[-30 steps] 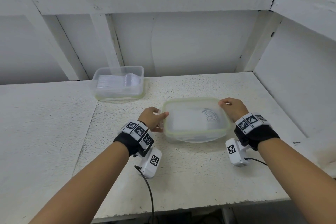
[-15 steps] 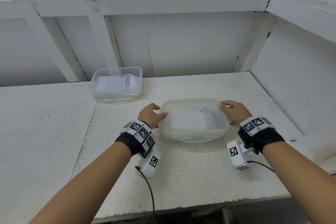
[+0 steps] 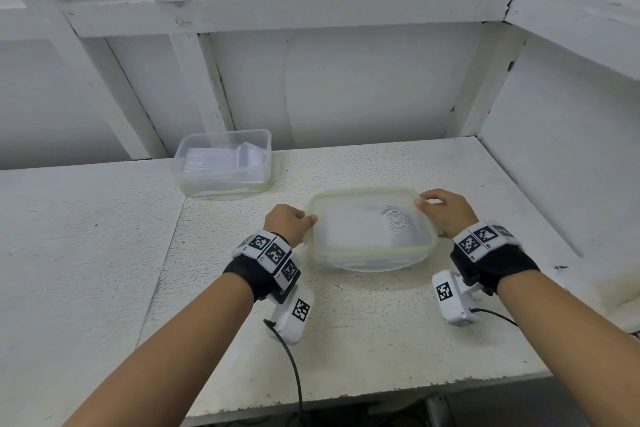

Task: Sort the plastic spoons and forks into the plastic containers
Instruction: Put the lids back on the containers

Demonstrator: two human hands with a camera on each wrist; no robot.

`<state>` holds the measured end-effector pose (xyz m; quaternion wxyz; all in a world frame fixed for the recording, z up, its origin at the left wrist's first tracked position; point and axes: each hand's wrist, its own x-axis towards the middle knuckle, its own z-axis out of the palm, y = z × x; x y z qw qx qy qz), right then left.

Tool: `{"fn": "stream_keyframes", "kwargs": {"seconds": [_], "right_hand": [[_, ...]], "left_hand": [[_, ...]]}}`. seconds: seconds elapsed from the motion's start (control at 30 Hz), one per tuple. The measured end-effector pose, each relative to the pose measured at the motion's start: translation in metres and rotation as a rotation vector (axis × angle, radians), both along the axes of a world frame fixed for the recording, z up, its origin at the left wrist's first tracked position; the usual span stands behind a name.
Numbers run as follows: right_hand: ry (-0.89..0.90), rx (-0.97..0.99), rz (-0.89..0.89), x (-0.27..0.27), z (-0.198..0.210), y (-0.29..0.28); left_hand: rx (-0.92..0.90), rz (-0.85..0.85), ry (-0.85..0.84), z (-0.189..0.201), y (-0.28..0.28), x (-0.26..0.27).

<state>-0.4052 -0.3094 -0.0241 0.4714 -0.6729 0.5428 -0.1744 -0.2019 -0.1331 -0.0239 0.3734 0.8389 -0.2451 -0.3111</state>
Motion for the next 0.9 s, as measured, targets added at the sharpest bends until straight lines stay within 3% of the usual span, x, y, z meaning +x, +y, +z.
{"fn": "stream_keyframes", "kwargs": {"seconds": [0.27,0.5,0.9], "right_hand": [[0.077,-0.04,0.035,0.002,-0.002,-0.002],[0.414,-0.254,0.113,0.01,0.001,0.012],[0.32,-0.188,0.012,0.006,-0.003,0.003]], "left_hand": [[-0.042,0.033,0.049,-0.008,0.001,-0.004],[-0.064,0.025,0.074,-0.007,0.003,-0.003],[-0.049,-0.04,0.002,-0.015,0.001,0.001]]}}
